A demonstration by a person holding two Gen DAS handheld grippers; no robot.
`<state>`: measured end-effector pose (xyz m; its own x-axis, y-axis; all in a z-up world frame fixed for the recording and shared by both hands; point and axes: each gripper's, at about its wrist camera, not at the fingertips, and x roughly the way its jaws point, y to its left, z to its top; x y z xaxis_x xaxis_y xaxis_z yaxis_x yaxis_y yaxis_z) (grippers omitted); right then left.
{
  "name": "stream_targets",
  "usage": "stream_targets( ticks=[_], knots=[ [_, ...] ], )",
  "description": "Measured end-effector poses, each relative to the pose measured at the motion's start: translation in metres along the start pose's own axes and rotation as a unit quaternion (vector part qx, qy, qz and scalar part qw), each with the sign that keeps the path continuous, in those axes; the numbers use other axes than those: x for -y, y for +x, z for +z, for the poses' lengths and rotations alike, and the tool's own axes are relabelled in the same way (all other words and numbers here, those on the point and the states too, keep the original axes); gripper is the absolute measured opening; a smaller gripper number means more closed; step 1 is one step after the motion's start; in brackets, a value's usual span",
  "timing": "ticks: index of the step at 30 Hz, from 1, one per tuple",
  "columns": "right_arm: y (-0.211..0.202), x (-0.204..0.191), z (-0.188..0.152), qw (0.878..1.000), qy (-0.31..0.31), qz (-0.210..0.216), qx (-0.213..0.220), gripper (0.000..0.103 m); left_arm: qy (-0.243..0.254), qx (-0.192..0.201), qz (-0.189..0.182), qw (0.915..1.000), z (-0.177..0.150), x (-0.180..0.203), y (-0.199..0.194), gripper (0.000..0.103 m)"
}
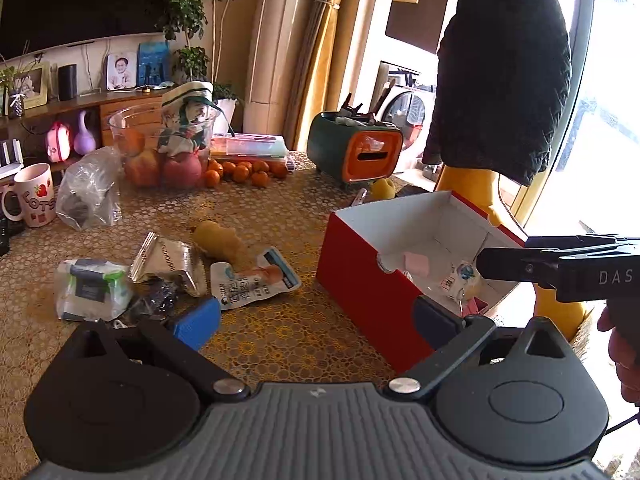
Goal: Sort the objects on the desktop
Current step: 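Withdraw both tools up and away from the red box, then move the left tool toward the white USB cable while the right tool reaches the white snack pouch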
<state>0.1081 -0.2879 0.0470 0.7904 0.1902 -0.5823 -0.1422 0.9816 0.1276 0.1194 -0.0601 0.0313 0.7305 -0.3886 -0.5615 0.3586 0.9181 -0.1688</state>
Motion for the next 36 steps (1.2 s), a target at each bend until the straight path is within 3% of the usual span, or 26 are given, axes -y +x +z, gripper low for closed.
stream_targets(
  ticks=[18,36],
  knots=[
    [0.029,-0.063,0.002,1.000,-0.028,0.012,-0.007,0.100,-0.028,0.030,0.043,0.9982,-0.023,-0.069,-0.031,0.103],
    [0.100,-0.095,0.003,0.997,-0.061,0.034,-0.044,0.099,-0.056,0.009,0.099,0.9935,-0.037,-0.138,0.009,0.103]
  ],
)
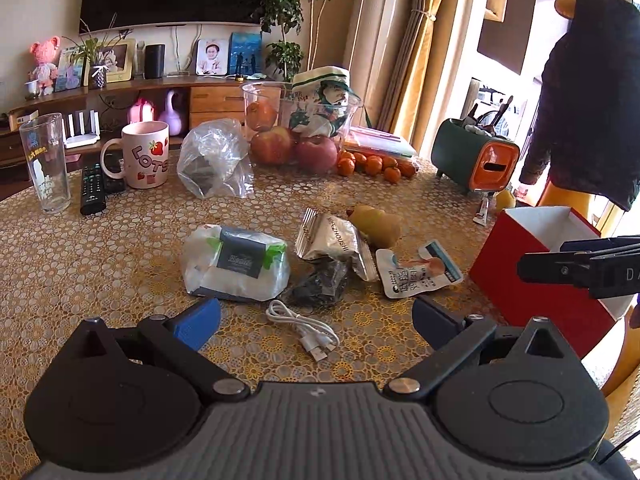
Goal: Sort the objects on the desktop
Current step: 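Move the left tool toward the white USB cable while the right tool reaches the white snack pouch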
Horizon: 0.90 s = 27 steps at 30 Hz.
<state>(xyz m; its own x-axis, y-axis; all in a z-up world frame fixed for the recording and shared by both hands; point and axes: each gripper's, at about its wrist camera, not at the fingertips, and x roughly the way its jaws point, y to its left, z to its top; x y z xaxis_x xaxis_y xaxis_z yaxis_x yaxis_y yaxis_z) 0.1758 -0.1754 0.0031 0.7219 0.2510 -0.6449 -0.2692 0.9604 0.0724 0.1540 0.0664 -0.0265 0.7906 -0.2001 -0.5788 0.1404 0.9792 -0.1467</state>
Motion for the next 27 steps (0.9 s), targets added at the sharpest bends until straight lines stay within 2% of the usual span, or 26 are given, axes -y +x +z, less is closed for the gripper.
stream_targets(
  ticks=[8,27],
  knots=[
    [0.039,-0.007,0.002,1.000,-0.024,0.000,-0.013,0.099,0.023,-0.020,0.012,0.9995,-0.014,0.009,0.031,0.102],
    [0.134,-0.002,0.011,0.996,-0.074,-0.018,-0.041,0.099,0.022,-0.038,0.023,0.9988,-0.025,0.013,0.081,0.102]
  ],
)
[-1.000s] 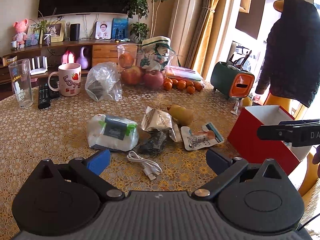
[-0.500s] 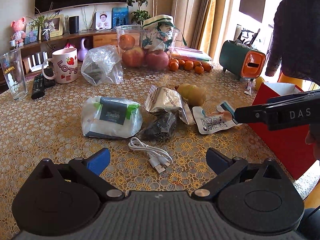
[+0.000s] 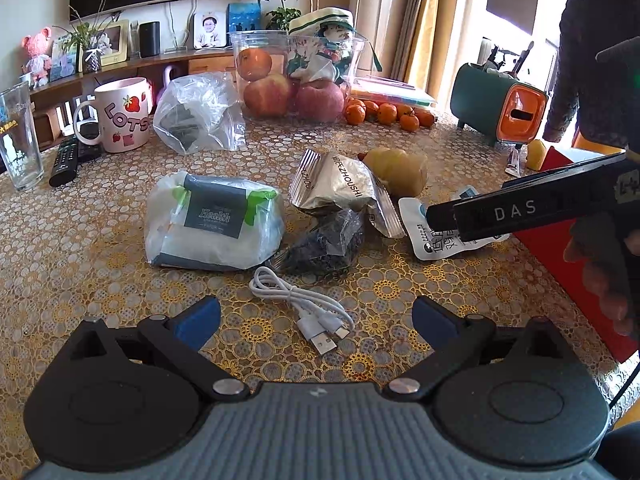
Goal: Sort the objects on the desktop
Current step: 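Move the left tool toward the white USB cable while the right tool reaches the white snack pouch, then close the left tool on the white cable while the right tool grips the snack pouch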
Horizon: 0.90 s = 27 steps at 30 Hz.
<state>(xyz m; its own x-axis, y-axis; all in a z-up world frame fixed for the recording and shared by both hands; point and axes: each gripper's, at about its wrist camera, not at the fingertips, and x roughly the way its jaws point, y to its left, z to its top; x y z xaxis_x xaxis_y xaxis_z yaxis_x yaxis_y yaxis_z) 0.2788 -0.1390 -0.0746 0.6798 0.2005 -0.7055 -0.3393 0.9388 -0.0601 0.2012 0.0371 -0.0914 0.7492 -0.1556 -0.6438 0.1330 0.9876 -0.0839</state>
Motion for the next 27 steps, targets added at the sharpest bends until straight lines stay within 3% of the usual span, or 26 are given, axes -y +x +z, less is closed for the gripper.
stream_targets(
  ticks=[21,25,27],
  knots=[
    [0.042,0.000,-0.009,0.999,-0.047,0.003,-0.011,0.103,0.016,-0.010,0.012,0.9997,-0.001,0.008,0.027,0.102],
    [0.047,0.011,-0.012,0.999,0.007,0.027,-0.016,0.103,0.017,-0.008,0.015,0.9997,-0.001,0.010,0.030,0.101],
    [0.046,0.011,-0.014,1.000,0.002,0.025,-0.009,0.103,0.017,-0.008,0.014,0.9997,-0.001,0.010,0.030,0.101]
  ],
)
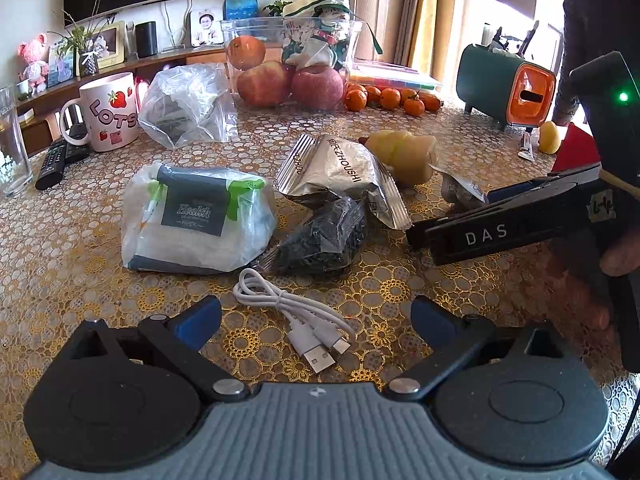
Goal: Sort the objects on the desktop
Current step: 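Close the left tool on the white cable while the right tool grips the snack pouch, then carry the cable with the left tool while the right tool carries the pouch over the box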
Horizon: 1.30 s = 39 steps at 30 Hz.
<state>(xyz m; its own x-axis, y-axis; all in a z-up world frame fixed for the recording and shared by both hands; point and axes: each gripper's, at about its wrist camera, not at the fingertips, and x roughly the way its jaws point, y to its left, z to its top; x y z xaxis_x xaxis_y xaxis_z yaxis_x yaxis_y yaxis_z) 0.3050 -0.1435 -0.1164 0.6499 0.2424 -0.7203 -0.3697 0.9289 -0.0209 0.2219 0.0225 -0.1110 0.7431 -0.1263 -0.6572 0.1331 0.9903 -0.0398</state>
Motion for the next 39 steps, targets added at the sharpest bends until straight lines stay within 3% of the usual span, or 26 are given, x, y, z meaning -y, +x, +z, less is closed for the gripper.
stream_targets(
  ticks=[8,10,15,18,21,26,32,39],
  knots=[
    [-0.006,-0.005,-0.002,1.000,-0.012,0.004,0.009,0.090,0.000,-0.001,0.004,1.0000,-0.002,0.001,0.001,0.084],
    [-0.007,-0.006,-0.001,1.000,-0.015,0.006,0.010,0.086,0.001,0.002,0.010,1.0000,-0.001,0.002,0.001,0.070],
    [-0.013,-0.013,-0.001,0.999,-0.031,-0.007,0.014,0.060,0.006,0.006,0.030,0.9995,-0.003,0.000,-0.002,0.050],
    [-0.016,-0.014,-0.001,0.999,-0.032,-0.018,0.011,0.053,0.002,0.009,0.030,0.9995,-0.004,-0.002,-0.005,0.033],
    [-0.021,-0.014,-0.004,0.999,-0.031,-0.028,0.010,0.041,-0.004,0.012,0.035,0.9993,-0.007,-0.003,-0.008,0.031],
    [-0.029,-0.012,-0.009,0.999,-0.023,-0.036,0.005,0.037,-0.013,0.006,0.040,0.9991,-0.006,-0.006,-0.011,0.022],
    [-0.048,-0.010,-0.013,0.999,-0.010,-0.034,0.010,0.023,-0.034,0.002,0.032,0.9989,-0.010,-0.010,-0.019,0.021],
    [-0.075,-0.011,-0.025,1.000,0.004,-0.023,0.019,0.017,-0.038,0.006,0.028,0.9989,-0.015,-0.005,-0.035,0.020]
  ],
)
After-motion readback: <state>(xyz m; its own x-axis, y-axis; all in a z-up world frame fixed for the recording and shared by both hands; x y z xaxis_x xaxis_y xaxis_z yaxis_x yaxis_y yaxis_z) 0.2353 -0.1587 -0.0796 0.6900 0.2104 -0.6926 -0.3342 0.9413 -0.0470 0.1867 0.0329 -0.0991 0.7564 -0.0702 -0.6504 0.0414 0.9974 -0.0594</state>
